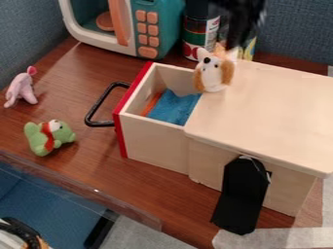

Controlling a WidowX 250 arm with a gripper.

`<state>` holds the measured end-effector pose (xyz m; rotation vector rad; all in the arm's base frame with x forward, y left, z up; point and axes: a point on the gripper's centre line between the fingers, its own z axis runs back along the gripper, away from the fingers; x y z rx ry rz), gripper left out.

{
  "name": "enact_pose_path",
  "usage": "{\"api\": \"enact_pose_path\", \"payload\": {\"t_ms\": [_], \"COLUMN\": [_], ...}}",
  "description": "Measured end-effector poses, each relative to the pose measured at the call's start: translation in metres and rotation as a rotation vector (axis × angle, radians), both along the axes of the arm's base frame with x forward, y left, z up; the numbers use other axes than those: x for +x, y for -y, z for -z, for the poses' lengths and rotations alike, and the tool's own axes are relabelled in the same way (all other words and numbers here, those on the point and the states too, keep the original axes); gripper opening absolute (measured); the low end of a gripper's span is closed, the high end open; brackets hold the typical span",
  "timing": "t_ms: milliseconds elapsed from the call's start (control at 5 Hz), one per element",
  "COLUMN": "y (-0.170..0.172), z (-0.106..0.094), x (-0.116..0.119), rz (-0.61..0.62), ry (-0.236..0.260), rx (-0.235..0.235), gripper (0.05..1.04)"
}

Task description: Put the white and brown doll in the drawer

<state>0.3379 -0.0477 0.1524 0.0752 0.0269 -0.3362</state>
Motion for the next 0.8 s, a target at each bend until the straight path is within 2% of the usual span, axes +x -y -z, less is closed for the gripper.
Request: {"api": "enact_pose_path", "payload": {"t_ms": [200, 400, 600, 800], "y": [0.01, 0.009, 0.006, -0.013], "z": [0.035, 0.05, 0.049, 0.043], "x": [-0.005, -0.014, -0.025, -0.045], "rz": [0.016, 0.005, 0.004, 0.028], "ry": [-0.095, -0.13, -0.104, -0.11], "rx": [0.024, 0.029, 0.029, 0.048], "gripper": [1.0, 0.952, 0.719, 0.526]}}
